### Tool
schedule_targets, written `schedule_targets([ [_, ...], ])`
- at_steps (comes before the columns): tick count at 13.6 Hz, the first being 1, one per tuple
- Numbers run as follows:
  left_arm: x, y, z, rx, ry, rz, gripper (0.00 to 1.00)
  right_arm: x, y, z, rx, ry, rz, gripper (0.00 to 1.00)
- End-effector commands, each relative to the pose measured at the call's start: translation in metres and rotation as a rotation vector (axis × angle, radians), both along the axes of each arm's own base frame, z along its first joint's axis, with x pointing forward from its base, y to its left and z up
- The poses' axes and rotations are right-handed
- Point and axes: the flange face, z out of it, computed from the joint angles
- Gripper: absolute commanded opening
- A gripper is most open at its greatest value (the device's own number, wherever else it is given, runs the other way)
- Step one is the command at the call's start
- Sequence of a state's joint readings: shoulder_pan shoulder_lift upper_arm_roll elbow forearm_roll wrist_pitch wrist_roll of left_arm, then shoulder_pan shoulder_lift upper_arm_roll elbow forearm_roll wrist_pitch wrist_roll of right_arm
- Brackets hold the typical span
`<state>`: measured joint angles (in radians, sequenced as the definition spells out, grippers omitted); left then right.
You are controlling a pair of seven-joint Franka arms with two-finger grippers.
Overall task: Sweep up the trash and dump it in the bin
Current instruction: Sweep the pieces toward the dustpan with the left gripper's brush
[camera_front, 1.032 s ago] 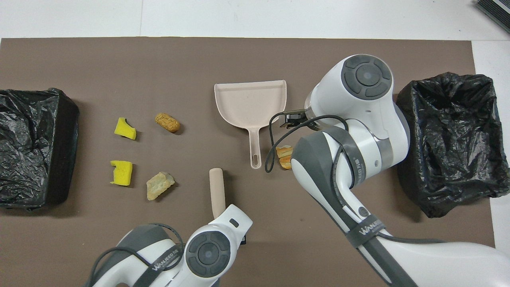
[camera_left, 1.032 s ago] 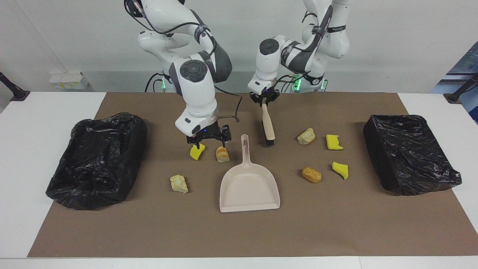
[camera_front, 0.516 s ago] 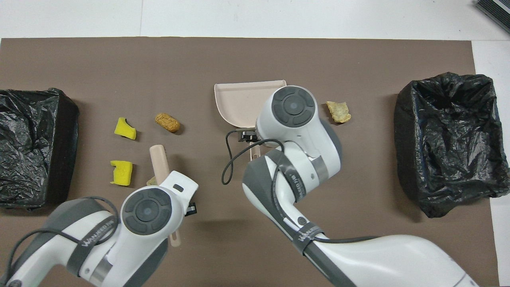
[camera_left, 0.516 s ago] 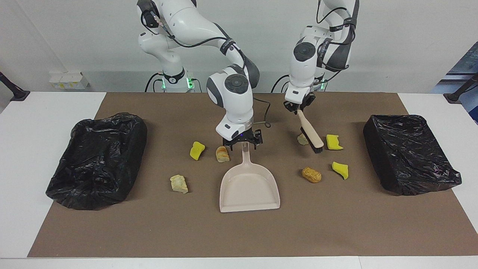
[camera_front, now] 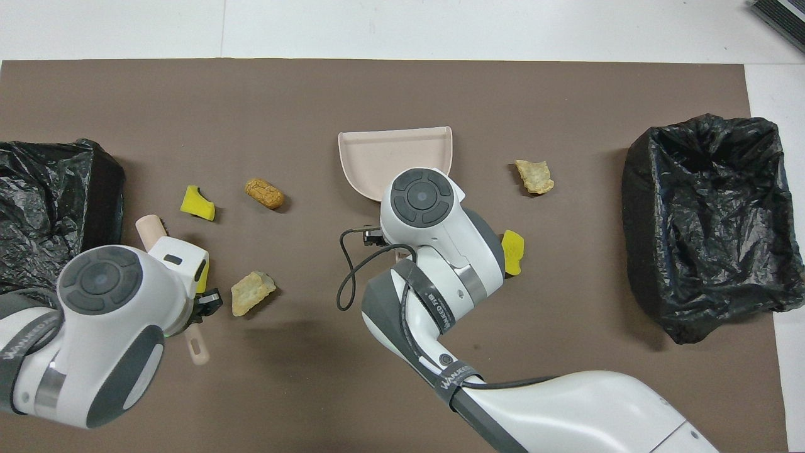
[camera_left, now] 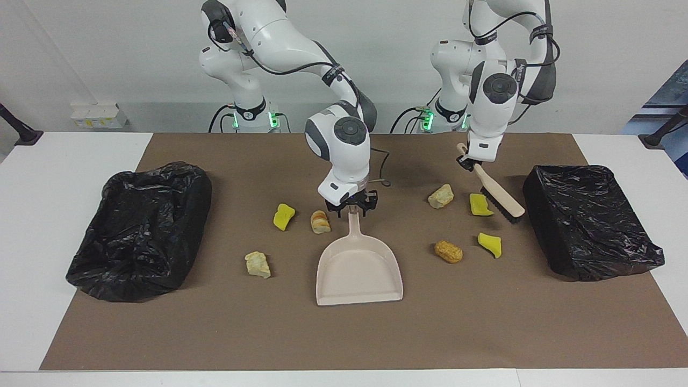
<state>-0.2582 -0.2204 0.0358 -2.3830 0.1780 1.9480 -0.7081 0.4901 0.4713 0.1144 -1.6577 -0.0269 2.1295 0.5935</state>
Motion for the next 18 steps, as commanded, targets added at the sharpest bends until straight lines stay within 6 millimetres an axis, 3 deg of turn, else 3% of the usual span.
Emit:
schedule_targets([
  [1,-0.022,0.006,-0.014,0.023,0.024,-0.016,0.00,0.000,-0.004,0.002,-0.003,-0.039,0.004,0.59],
  [3,-0.036,0.005,-0.029,0.031,0.057,-0.028,0.00,0.005,-0.004,0.007,0.012,-0.066,-0.002,0.59],
  [6,-0.037,0.000,-0.037,0.027,0.052,-0.046,0.00,0.008,0.000,0.014,0.007,-0.092,0.008,0.39],
  [7,-0.036,-0.002,-0.037,0.020,0.044,-0.052,0.00,0.009,-0.001,0.015,0.006,-0.095,0.004,0.26],
  [8,-0.036,-0.009,-0.038,0.013,0.043,-0.070,0.00,0.011,-0.003,0.015,0.005,-0.098,0.001,0.03],
  [11,-0.046,-0.050,-0.043,-0.056,0.063,-0.141,0.00,0.019,-0.012,0.019,0.001,-0.109,0.012,0.00],
  [13,-0.050,-0.070,-0.041,-0.106,0.056,-0.181,0.00,0.032,-0.031,0.029,-0.003,-0.119,0.029,0.00],
  [15,-0.052,-0.089,-0.040,-0.137,0.065,-0.217,0.00,0.047,-0.060,0.041,-0.011,-0.130,0.188,0.00],
  [18,-0.028,-0.101,-0.023,-0.137,0.096,-0.209,0.00,0.061,-0.097,0.044,-0.028,-0.121,0.421,0.00],
])
